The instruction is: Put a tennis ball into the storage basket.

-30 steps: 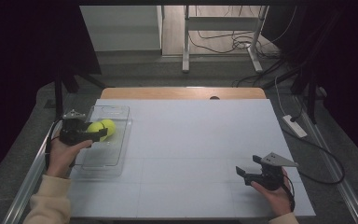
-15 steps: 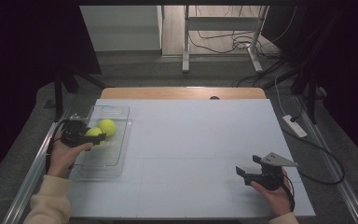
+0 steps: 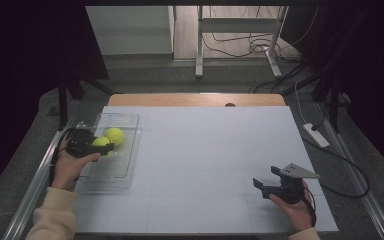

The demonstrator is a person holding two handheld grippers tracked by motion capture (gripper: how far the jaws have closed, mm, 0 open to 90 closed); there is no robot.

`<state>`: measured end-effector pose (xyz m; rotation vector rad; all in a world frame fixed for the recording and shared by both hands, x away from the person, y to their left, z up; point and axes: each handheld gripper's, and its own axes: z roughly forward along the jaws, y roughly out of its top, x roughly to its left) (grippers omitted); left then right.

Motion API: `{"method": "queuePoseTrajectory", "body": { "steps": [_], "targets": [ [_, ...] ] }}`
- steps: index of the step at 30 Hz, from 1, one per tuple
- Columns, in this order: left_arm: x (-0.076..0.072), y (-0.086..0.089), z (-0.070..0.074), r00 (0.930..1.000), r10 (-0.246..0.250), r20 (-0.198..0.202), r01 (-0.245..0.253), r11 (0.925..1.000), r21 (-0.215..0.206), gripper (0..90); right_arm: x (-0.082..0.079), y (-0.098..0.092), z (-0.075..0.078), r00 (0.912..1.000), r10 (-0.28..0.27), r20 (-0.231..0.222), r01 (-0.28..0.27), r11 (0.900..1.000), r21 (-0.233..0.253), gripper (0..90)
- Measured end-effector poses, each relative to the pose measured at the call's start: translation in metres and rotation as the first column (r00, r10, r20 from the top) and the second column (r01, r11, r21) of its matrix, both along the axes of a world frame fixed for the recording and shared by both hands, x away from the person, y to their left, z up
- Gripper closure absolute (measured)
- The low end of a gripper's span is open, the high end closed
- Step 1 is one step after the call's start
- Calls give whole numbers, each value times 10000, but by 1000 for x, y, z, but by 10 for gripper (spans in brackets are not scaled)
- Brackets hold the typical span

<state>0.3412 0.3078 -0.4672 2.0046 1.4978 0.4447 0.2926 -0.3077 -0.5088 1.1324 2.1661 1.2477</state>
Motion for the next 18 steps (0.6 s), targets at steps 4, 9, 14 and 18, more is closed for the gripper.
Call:
{"method": "queuePoseTrajectory", "body": {
  "steps": [4, 9, 14, 18],
  "targets": [
    [-2, 0, 2, 9994, -106, 335, 110, 9999, -109, 238, 0, 0, 0, 10000, 3, 0, -3, 10000, 8, 132],
    [-5, 0, 10, 9979, -67, 640, 112, 9974, -707, 113, 0, 0, 0, 10000, 16, -2, -16, 10000, 30, 132],
    [-6, 1, 11, 9972, -6, 750, 73, 9960, -893, 105, 0, 0, 0, 10000, 15, 0, -15, 10000, 48, 132],
    [-6, 1, 10, 9973, -28, 733, 93, 9960, -890, 104, 0, 0, 0, 10000, 6, -2, -6, 10000, 3, 132]
  ]
}}
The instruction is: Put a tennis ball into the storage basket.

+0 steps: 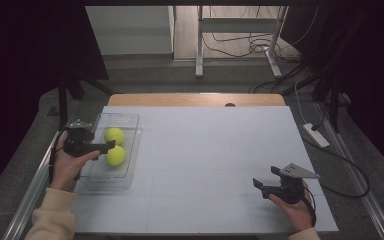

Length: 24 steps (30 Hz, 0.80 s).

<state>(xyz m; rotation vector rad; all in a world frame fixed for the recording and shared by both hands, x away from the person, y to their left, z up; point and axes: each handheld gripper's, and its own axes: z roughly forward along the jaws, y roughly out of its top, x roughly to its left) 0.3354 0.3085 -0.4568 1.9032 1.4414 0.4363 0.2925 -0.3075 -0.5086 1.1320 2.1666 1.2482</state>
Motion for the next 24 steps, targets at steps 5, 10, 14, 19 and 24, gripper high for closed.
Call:
{"method": "queuePoseTrajectory", "body": {
  "steps": [5, 10, 14, 19, 24],
  "targets": [
    [-1, 0, 1, 10000, 55, 72, -55, 10000, -55, 106, 0, 0, 0, 10000, 2, 6, -2, 10000, 46, 132],
    [-3, 0, 2, 9998, -107, 180, 109, 9999, -131, 106, 0, 0, 0, 10000, -7, 11, 7, 10000, 20, 132],
    [-6, -3, 3, 9988, -316, 366, 330, 9988, -360, 104, 1, 0, 0, 10000, 16, 16, -16, 10000, 68, 132],
    [-12, -10, 8, 9947, -608, 832, 669, 9950, -736, 105, 2, -1, 0, 10000, 21, -5, -20, 9999, 120, 132],
    [-17, -18, 13, 9903, -833, 1111, 948, 9902, -1022, 105, 1, -2, 0, 10000, 49, -1, -48, 9997, 236, 132]
  ]
}}
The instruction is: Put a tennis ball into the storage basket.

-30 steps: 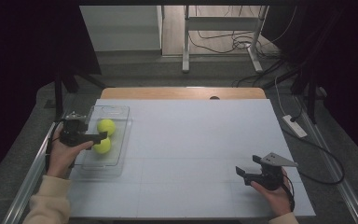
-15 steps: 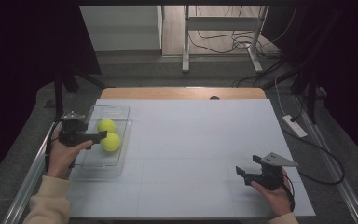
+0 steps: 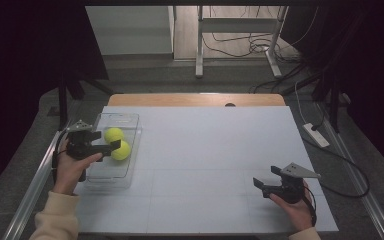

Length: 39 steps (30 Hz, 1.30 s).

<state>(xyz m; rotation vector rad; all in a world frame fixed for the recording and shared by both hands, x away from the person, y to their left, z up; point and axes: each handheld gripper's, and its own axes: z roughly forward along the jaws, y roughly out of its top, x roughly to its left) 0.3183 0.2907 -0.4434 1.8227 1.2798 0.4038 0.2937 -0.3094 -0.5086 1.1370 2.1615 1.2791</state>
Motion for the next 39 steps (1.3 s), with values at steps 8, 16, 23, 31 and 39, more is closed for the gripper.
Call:
{"method": "queuePoseTrajectory", "body": {
  "steps": [8, 16, 23, 31, 39],
  "targets": [
    [-12, -22, 1, 9971, -604, 466, 604, 9982, 17, 104, -1, -1, 1, 10000, -46, 43, 46, 10000, 49, 132],
    [-26, -39, -4, 9925, -963, 750, 971, 9952, -68, 100, 0, -2, 4, 10000, -38, 91, 36, 9999, 169, 132],
    [-40, -53, -14, 9884, -1295, 791, 1296, 9916, 42, 95, 0, -1, 6, 9999, -15, 139, 12, 9998, 208, 132],
    [-55, -68, -23, 9805, -1608, 1133, 1605, 9870, 117, 92, -1, -3, 9, 9998, -37, 187, 31, 9994, 337, 131],
    [-69, -77, -35, 9754, -1809, 1259, 1787, 9835, 290, 90, -2, -7, 13, 9994, -111, 314, 91, 9980, 627, 130]
  ]
}}
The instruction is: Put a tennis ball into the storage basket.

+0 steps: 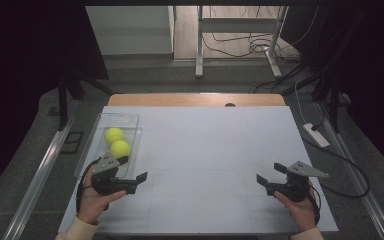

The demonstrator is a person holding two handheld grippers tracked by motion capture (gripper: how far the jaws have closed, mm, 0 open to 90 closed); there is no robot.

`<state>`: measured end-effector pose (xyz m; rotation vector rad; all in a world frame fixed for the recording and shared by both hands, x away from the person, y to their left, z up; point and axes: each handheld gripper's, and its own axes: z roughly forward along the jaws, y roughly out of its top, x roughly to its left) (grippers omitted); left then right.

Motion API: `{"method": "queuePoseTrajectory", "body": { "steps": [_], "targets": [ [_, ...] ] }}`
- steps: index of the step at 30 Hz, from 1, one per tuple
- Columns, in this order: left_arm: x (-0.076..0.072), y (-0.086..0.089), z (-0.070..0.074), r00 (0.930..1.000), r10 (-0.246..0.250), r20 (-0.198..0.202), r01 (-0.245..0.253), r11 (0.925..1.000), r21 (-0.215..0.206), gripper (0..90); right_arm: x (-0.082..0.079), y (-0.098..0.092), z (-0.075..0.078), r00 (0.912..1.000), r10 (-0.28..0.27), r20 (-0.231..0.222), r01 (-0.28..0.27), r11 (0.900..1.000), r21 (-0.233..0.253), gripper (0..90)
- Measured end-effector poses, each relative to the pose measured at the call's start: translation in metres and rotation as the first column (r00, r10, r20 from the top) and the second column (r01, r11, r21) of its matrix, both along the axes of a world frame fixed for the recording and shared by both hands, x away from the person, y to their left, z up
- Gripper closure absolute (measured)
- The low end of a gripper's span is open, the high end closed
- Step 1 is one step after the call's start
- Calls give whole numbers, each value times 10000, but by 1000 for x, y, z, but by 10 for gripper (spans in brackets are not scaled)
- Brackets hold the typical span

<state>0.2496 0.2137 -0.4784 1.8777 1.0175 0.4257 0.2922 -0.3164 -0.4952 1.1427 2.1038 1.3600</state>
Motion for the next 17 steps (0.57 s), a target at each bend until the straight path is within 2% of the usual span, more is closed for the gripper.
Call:
{"method": "queuePoseTrajectory", "body": {
  "steps": [17],
  "targets": [
    [3, -3, -5, 9999, -18, -104, 18, 10000, 64, 90, 0, 0, 4, 9998, 126, 163, -126, 9999, -21, 130]
  ]
}}
